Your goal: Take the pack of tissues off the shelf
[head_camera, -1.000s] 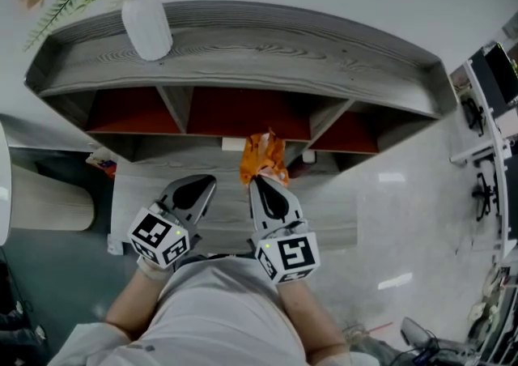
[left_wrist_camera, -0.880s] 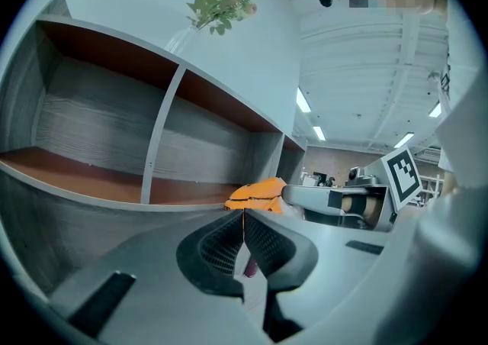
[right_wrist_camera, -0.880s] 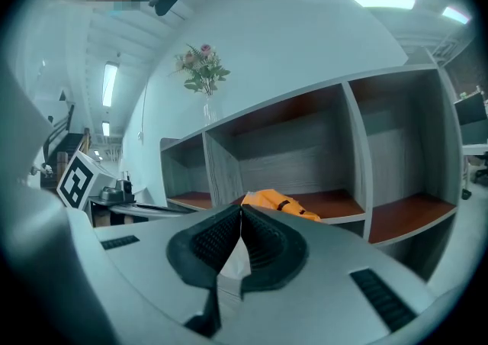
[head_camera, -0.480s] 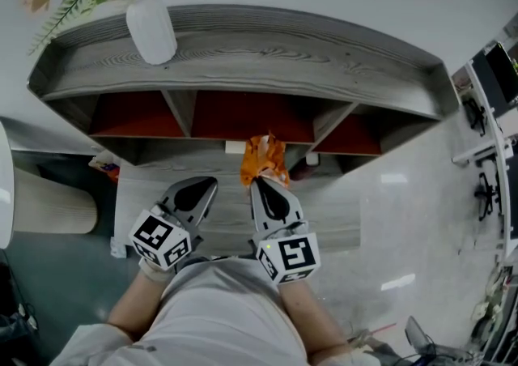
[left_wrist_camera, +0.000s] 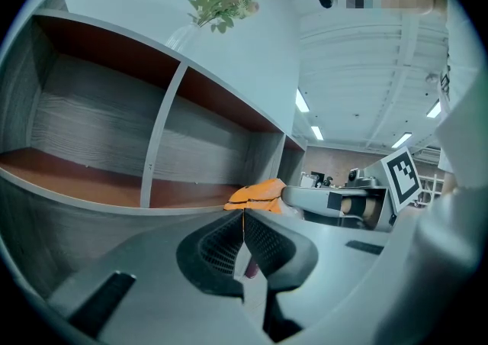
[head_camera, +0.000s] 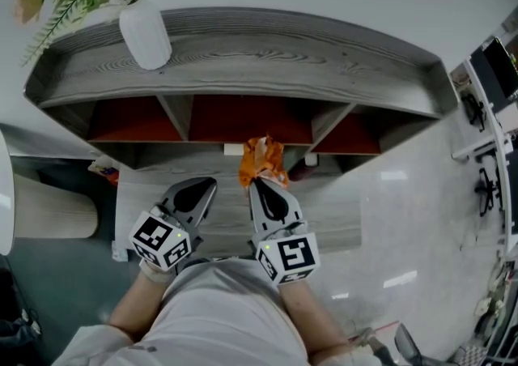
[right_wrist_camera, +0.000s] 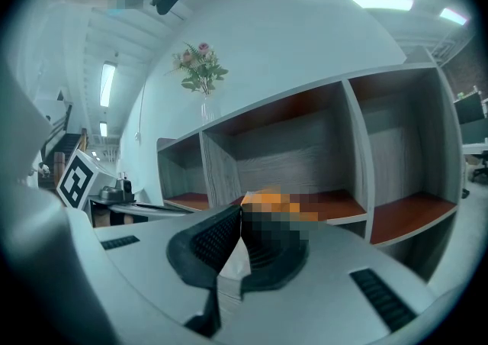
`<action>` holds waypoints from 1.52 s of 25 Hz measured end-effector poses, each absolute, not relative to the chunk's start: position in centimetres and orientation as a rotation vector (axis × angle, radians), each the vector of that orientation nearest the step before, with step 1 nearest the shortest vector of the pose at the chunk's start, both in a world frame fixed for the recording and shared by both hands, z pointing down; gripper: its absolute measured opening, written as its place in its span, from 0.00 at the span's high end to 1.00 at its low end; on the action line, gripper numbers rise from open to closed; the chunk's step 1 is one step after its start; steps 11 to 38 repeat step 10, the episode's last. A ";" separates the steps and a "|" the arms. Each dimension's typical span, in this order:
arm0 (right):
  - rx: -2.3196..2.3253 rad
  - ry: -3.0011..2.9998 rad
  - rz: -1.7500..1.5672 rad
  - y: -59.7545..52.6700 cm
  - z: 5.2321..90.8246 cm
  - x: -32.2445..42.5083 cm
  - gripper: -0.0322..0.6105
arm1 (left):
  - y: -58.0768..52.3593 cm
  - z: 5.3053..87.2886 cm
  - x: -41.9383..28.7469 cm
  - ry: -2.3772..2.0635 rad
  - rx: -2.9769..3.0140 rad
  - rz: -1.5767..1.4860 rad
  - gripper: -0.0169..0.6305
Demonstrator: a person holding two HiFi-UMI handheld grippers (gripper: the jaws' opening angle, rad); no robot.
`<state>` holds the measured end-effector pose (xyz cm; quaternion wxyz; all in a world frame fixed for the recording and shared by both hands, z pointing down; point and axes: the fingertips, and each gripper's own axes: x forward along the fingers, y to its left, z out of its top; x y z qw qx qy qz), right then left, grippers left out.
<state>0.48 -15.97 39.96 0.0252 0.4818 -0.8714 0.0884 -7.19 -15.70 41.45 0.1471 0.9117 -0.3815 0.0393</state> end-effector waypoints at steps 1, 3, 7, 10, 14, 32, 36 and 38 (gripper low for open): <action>1.490 -2.694 0.272 -16.0 40.0 0.5 0.92 | -15.8 41.4 -7.2 -1.097 2.623 0.114 0.95; 1.486 -2.694 0.271 -16.2 40.0 0.4 0.92 | -15.9 41.5 -7.1 -1.092 2.623 0.116 0.95; 1.474 -2.694 0.267 -16.3 40.1 0.3 0.92 | -16.3 41.7 -7.1 -1.093 2.622 0.115 0.95; 1.467 -2.695 0.260 -16.5 40.1 0.3 0.92 | -16.5 41.9 -7.1 -1.098 2.617 0.115 0.95; 1.467 -2.695 0.260 -16.5 40.1 0.3 0.92 | -16.5 41.9 -7.1 -1.098 2.617 0.115 0.95; 1.467 -2.695 0.260 -16.5 40.1 0.3 0.92 | -16.5 41.9 -7.1 -1.098 2.617 0.115 0.95; 1.467 -2.695 0.260 -16.5 40.1 0.3 0.92 | -16.5 41.9 -7.1 -1.098 2.617 0.115 0.95; 1.467 -2.695 0.260 -16.5 40.1 0.3 0.92 | -16.5 41.9 -7.1 -1.098 2.617 0.115 0.95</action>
